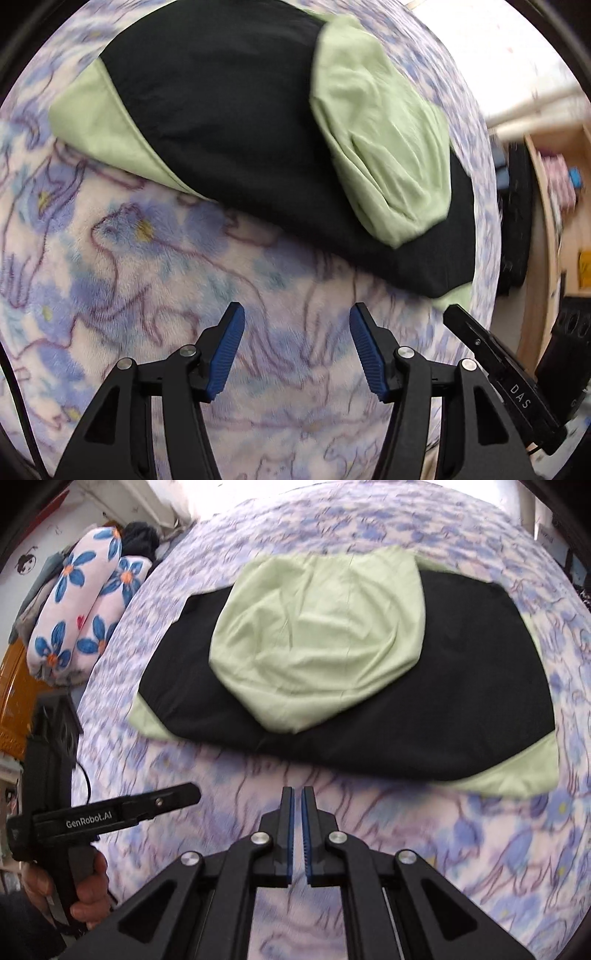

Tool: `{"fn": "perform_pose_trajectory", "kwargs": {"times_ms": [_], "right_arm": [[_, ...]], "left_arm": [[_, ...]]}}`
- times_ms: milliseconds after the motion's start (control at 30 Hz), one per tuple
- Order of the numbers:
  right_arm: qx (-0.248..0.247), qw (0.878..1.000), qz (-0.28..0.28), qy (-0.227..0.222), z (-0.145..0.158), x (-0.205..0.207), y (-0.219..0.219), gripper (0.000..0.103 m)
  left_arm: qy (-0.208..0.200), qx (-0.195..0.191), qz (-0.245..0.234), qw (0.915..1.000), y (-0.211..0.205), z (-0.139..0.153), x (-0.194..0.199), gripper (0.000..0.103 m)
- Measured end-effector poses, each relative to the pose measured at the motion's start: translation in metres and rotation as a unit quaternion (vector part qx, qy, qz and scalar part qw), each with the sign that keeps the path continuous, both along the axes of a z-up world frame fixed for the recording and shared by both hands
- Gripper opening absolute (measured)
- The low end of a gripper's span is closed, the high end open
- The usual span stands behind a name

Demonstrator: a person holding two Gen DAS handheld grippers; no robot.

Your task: Fold large clothes

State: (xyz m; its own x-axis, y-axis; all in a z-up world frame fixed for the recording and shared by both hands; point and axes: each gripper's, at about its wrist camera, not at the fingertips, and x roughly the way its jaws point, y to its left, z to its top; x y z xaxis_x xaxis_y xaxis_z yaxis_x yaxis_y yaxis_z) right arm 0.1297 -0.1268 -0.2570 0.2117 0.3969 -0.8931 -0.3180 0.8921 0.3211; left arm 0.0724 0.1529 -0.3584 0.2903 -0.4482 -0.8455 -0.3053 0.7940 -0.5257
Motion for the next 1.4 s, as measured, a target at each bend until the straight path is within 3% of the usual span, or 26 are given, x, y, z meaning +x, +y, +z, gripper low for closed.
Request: {"fn": "perform_pose_trajectory", "kwargs": {"times_ms": [267,400,500,700,900,933,1000,1100,1167,1233,1300,1400], "right_arm": [[0.023,0.998,-0.036,-0.045,-0.010,0.030,0.001,0.004],[0.036,0.997,-0.036,-0.058,-0.014,0.040,0.008,0.004],[0.044,0.996,-0.033,-0.070,-0.016,0.044,0.015,0.004],[0.060,0.993,-0.042,-0.093,-0.018,0.055,0.023,0.004],[0.041,0.988,-0.065,-0.131,-0.020,0.077,0.036,0.004],[0.031,0.988,-0.065,-0.139,-0.021,0.082,0.040,0.004],[0.017,0.987,-0.064,-0.149,-0.024,0.089,0.047,0.004],[0.001,0.988,-0.061,-0.144,-0.039,0.096,0.056,0.004],[-0.016,0.991,-0.056,-0.119,-0.058,0.097,0.060,0.004],[-0.018,0.992,-0.054,-0.108,-0.073,0.092,0.060,0.004],[-0.015,0.990,-0.053,-0.127,-0.076,0.082,0.058,0.004],[0.033,0.989,-0.084,-0.119,-0.082,0.072,0.042,0.004]], "left_arm": [[-0.064,-0.061,0.105,0.9906,0.045,-0.037,0.011,0.059],[-0.100,-0.080,0.134,0.9827,0.063,-0.050,0.020,0.059],[-0.134,-0.073,0.137,0.9786,0.069,-0.053,0.030,0.059],[-0.198,-0.025,0.122,0.9722,0.066,-0.042,0.051,0.058],[-0.244,0.001,0.131,0.9610,0.076,-0.015,0.084,0.030],[-0.251,0.017,0.126,0.9598,0.073,-0.007,0.091,0.021],[-0.265,0.041,0.115,0.9565,0.071,0.006,0.095,0.015],[-0.300,0.109,0.087,0.9438,0.055,0.030,0.090,0.010],[-0.326,0.159,0.062,0.9298,0.036,0.049,0.087,0.009],[-0.344,0.176,0.040,0.9216,0.020,0.063,0.083,0.009],[-0.366,0.184,0.017,0.9119,0.002,0.077,0.081,0.009],[-0.402,0.180,-0.040,0.8968,-0.036,0.100,0.089,0.009]]}}
